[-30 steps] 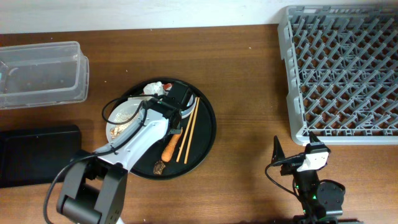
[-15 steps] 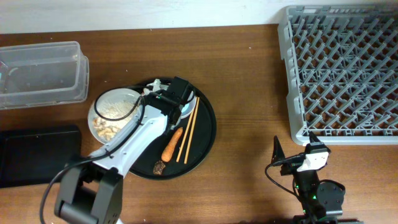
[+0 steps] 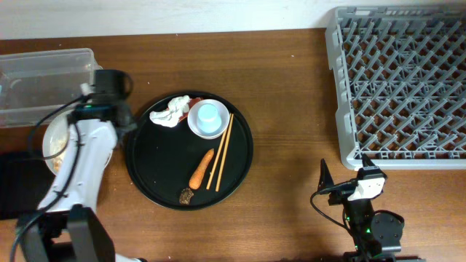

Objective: Sort waste into correct bins and load items into the dishwasher rack
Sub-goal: 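Lift the plate left and tip rice and shells onto the black tray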

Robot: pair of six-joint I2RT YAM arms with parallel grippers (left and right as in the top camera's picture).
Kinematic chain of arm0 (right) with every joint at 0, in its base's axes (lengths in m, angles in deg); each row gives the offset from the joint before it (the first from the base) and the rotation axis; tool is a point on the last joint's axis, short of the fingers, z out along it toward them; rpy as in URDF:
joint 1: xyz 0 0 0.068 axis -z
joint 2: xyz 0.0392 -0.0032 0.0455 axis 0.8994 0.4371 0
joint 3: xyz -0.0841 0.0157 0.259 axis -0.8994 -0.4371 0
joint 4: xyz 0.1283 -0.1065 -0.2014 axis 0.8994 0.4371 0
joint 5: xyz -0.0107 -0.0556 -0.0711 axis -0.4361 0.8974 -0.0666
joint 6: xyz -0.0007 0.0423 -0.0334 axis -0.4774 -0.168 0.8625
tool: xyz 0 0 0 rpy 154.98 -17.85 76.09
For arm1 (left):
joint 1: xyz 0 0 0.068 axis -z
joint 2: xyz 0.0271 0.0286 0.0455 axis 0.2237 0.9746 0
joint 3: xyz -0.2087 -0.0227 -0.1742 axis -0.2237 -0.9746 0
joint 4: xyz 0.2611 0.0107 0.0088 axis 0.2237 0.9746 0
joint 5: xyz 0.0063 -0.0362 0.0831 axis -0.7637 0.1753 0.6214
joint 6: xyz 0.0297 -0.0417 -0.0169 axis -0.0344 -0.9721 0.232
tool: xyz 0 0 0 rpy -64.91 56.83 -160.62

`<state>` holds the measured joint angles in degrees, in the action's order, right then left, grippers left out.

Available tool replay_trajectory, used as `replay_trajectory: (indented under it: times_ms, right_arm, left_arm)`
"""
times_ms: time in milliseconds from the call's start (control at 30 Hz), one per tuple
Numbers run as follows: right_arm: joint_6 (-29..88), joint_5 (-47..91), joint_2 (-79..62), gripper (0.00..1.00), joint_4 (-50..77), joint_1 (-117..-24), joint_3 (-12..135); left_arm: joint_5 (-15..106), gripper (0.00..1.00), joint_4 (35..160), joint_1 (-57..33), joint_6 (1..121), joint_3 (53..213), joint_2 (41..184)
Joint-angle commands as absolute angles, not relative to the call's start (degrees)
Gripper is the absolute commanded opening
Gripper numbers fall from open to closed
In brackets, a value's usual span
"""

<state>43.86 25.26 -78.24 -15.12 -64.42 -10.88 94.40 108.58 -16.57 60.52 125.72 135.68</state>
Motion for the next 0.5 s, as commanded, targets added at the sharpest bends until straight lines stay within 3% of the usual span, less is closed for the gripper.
replay_trajectory:
  times_ms: [0, 467]
  right_arm:
    - [44.2, 25.8, -78.7, 0.98, -15.3, -64.0, -11.8]
    - [44.2, 25.8, -78.7, 0.99, -15.3, -64.0, -11.8]
  left_arm:
    - [84.8, 0.01, 106.5, -25.4, 60.6, 127.2, 134.0]
    - [52.1, 0.01, 101.1, -54.7, 54.5, 127.1, 134.0]
